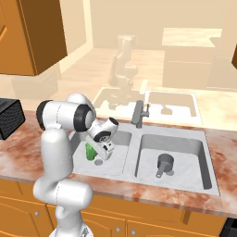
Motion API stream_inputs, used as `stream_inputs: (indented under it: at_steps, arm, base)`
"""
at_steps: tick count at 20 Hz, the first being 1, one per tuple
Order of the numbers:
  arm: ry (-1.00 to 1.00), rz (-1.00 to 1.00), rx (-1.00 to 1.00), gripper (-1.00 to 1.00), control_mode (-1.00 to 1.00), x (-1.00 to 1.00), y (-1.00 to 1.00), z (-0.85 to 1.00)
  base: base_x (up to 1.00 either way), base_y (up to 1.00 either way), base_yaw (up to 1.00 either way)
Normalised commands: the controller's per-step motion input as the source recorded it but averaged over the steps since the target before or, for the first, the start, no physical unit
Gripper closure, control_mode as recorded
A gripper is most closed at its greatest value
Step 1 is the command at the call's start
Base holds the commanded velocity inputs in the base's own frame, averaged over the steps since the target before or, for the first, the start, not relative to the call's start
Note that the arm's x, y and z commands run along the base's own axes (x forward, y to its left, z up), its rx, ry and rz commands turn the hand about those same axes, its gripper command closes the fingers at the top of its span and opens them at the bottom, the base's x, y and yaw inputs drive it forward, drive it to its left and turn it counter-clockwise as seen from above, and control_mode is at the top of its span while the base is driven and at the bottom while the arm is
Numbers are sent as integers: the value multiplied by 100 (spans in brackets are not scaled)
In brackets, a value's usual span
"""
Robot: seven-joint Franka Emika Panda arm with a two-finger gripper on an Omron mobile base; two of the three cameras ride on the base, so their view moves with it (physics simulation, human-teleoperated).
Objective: Move any existing items from the left basin to the right basin for drying. Then move the cup from the counter to the left basin of the sink for washing.
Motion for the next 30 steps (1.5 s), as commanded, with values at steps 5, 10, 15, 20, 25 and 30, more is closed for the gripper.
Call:
stream_inputs:
  at_steps: [5,10,15,20,25,30]
  arm:
    - [13,0,1,-100,-100,30,2,-21]
    - [2,0,2,-100,-100,9,0,-1]
    - [0,0,1,-100,-100,-8,0,27]
    - [0,0,0,-100,-100,-9,3,40]
    - [0,0,0,-100,-100,-5,13,42]
    - [0,0,0,-100,-100,-7,13,45]
  base:
    - [0,0,0]
    - [0,0,0]
    - [0,0,0]
    - [0,0,0]
    - [0,0,0]
    - [0,0,0]
